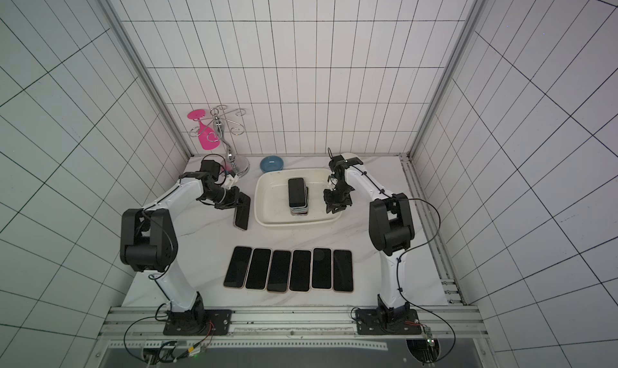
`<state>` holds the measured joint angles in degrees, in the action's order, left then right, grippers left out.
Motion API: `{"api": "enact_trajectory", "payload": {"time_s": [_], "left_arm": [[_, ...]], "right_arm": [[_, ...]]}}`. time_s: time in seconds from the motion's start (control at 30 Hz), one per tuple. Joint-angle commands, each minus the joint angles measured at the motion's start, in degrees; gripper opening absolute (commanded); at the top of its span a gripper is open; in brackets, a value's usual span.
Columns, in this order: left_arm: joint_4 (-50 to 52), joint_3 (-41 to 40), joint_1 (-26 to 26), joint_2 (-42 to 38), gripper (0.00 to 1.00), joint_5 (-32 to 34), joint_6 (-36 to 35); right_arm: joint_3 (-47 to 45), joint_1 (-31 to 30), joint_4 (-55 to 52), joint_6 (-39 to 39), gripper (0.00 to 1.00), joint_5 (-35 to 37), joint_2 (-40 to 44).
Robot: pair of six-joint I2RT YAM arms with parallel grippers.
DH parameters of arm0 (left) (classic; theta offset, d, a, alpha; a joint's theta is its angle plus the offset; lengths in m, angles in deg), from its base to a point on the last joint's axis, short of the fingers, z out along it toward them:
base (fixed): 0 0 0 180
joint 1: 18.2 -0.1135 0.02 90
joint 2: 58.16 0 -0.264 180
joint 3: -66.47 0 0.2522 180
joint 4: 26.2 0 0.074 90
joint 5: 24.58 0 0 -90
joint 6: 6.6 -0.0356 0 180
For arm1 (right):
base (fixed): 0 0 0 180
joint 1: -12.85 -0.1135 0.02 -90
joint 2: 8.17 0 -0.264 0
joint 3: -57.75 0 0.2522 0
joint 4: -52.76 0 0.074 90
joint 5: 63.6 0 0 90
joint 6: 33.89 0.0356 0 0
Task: Take the phone out of the storage box
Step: Place the phone at the center of the board.
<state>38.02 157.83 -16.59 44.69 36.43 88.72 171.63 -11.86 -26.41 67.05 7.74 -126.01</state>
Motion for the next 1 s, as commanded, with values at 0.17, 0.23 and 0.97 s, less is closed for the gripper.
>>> {"api": "enact_trajectory", "payload": {"time_s": [0.17, 0.23, 0.97], "left_arm": [[-2.8, -5.5, 1.4, -3.5, 0.0, -4.9, 1.2], [-3.3, -5.7, 2.1, -3.0, 0.0, -4.6, 1.7], [-8.7, -11.1, 3.6, -0.3, 0.04, -4.0, 3.6]], "right_arm": [[1.1, 0.2, -0.1, -1.2, 0.27, -2.0, 0.9], [0.6, 0.2, 0.2, -1.2, 0.27, -2.3, 1.0], [-0.6, 0.1, 0.9, -1.5, 0.27, -3.2, 1.7]]}}
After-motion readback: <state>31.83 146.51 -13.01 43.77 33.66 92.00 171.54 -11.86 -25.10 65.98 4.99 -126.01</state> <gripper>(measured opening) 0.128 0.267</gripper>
